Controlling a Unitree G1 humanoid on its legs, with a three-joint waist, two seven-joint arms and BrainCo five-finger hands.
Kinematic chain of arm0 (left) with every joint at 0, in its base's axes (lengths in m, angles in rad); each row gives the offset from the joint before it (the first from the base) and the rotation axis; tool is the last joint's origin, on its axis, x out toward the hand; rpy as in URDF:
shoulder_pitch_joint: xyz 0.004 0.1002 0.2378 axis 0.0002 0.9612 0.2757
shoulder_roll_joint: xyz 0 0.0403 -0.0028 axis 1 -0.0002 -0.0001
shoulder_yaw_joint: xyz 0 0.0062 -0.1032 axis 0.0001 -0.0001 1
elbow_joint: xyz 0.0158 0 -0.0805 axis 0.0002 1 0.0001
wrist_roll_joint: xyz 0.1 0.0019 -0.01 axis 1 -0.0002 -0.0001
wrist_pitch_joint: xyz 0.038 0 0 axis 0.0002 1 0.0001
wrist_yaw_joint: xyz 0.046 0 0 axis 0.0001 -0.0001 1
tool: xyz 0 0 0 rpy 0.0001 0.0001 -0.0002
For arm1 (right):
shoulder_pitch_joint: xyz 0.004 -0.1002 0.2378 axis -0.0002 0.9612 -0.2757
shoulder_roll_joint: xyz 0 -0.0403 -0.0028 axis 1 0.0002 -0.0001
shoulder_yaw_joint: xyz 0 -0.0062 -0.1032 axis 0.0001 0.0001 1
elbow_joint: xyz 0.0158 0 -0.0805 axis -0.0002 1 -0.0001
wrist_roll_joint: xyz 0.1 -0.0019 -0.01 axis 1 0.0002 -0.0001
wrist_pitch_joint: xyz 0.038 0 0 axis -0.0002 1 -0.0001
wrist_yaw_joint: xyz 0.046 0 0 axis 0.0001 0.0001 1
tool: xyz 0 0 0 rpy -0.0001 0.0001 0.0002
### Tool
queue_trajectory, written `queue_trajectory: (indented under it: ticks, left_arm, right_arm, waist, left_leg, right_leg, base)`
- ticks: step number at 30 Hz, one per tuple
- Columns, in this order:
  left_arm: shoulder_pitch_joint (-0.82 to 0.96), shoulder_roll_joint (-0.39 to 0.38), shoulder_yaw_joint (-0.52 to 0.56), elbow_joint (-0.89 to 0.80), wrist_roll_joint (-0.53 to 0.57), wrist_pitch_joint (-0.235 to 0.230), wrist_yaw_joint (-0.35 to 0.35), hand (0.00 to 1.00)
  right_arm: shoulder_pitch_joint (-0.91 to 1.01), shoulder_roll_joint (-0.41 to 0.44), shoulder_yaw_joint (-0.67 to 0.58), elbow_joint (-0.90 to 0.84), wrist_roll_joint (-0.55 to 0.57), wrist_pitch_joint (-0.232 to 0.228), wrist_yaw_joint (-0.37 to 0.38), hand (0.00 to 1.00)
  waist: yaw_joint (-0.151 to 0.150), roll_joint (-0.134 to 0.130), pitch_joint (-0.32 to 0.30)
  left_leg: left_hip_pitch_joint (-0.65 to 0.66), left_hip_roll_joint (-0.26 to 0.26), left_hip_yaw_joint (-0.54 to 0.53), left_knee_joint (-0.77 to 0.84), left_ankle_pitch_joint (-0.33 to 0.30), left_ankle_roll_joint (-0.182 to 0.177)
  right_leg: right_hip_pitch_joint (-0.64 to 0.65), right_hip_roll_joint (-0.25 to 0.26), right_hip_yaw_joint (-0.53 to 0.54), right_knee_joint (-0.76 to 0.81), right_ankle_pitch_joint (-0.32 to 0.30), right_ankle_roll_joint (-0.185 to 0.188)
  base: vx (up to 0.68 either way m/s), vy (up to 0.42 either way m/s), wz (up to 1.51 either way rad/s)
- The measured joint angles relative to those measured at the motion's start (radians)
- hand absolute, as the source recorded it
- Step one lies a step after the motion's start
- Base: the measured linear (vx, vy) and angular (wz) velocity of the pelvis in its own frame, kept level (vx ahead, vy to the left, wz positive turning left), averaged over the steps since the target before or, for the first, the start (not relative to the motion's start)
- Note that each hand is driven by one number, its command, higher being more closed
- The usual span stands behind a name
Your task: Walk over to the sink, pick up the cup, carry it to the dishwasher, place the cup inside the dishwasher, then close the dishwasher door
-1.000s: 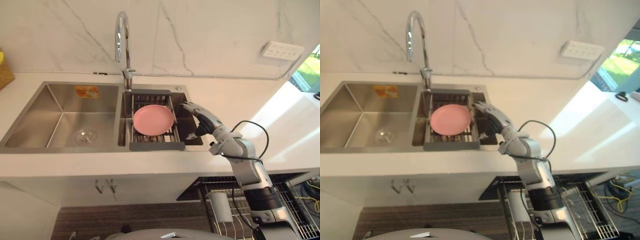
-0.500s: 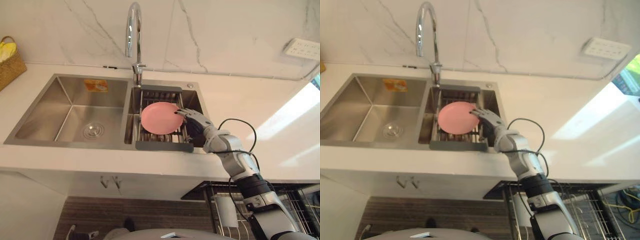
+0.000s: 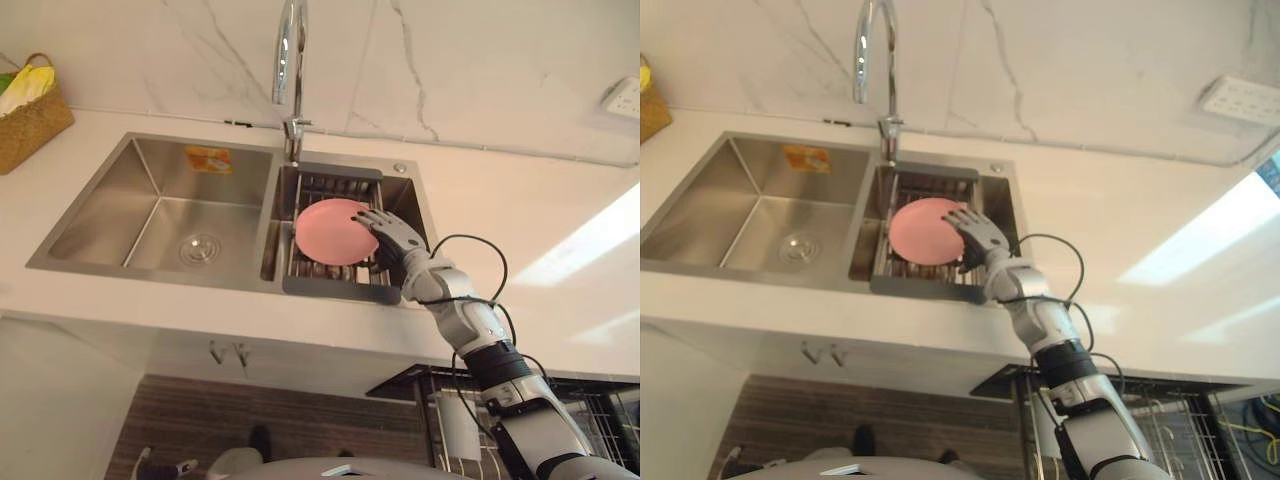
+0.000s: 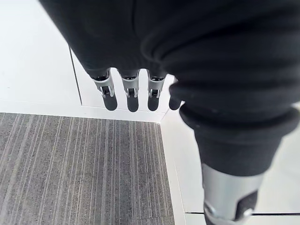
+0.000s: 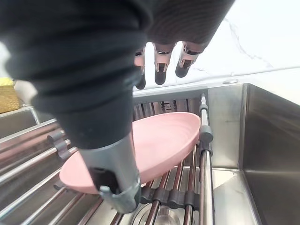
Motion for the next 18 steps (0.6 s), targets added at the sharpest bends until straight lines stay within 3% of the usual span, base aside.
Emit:
queue_trajectory:
  ticks: [4, 18]
  left_arm:
    - [0.001, 0.000, 0.000, -0.026, -0.001, 0.000, 0.001, 0.00]
    - [0.002, 0.000, -0.002, -0.038, -0.001, 0.000, 0.010, 0.00]
  right_arm:
    - [-0.001, 0.005, 0.017, 0.024, -0.038, 0.030, -0.018, 0.00]
    - [-0.068, 0.046, 0.078, 0.138, -0.077, 0.059, -0.026, 0.00]
  waist:
    - [0.005, -0.001, 0.005]
    - [0.031, -0.007, 0.021]
  left_leg:
    - [-0.006, -0.002, -0.008, 0.000, 0.001, 0.001]
    - [-0.007, -0.004, -0.023, 0.000, 0.007, 0.007]
  right_leg:
    - [-0.002, -0.001, -0.007, 0.000, -0.001, 0.001]
    - [0.000, -0.004, -0.022, 0.010, -0.008, 0.005]
  base:
    - [0.01, 0.019, 0.06]
    - [0.00, 0.007, 0.02]
